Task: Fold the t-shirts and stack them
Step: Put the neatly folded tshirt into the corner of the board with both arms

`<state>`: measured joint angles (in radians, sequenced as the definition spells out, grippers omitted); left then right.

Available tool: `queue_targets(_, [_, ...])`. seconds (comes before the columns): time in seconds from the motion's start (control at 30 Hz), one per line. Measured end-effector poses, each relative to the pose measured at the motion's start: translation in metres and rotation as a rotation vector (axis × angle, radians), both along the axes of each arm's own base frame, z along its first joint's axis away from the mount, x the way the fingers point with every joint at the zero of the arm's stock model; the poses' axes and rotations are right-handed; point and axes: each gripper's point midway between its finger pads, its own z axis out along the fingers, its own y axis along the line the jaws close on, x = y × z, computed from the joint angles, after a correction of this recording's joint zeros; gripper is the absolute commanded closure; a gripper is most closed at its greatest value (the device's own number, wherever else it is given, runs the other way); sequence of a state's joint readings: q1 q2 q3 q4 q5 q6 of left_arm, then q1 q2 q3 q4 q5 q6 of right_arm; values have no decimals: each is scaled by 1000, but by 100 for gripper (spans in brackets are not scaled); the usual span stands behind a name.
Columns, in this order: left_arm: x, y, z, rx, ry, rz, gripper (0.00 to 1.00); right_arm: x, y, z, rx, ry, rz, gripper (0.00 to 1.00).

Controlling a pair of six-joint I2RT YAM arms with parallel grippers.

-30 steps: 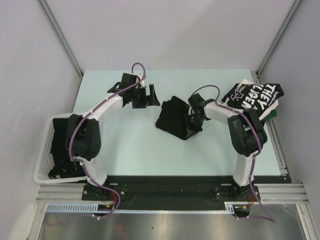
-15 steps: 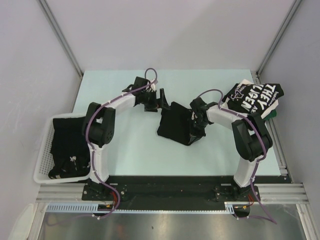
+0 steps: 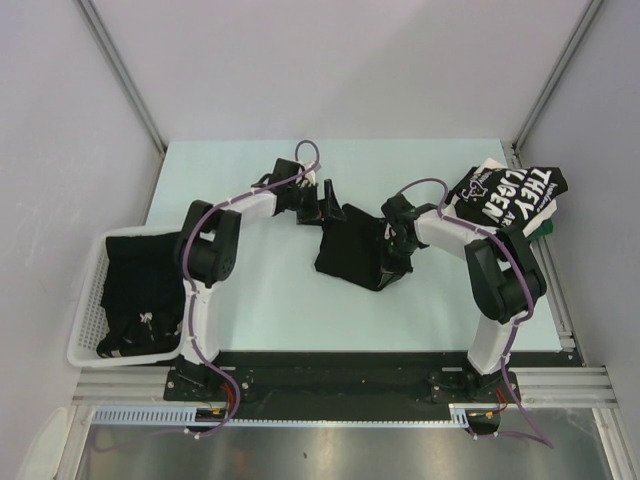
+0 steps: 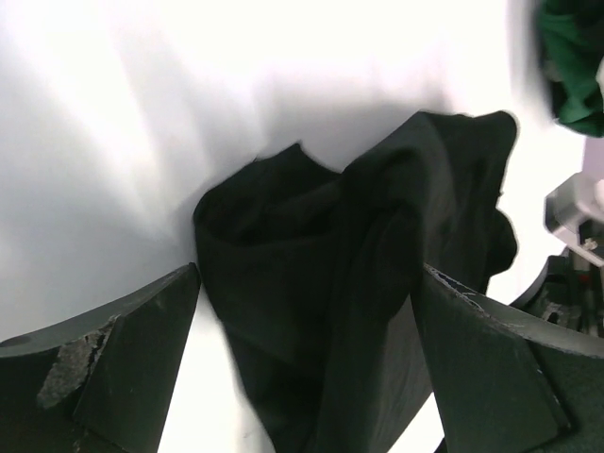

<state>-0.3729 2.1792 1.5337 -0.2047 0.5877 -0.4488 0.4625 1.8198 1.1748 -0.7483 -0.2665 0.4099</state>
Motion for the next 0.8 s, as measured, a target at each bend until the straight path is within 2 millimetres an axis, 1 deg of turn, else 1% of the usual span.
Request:
queue_targets(0.17, [9,-12,0,-65,-14,-12,0,-1,-1,0,-2,4,1,100])
queue_targets(0.3, [14,-17,1,-98,-21,-18,1,-1,-2,0,-4,5,4,100])
queue_targets(0.8, [13,-28,0,-108,-18,-24,0,2,-10,0,3,9,4,100])
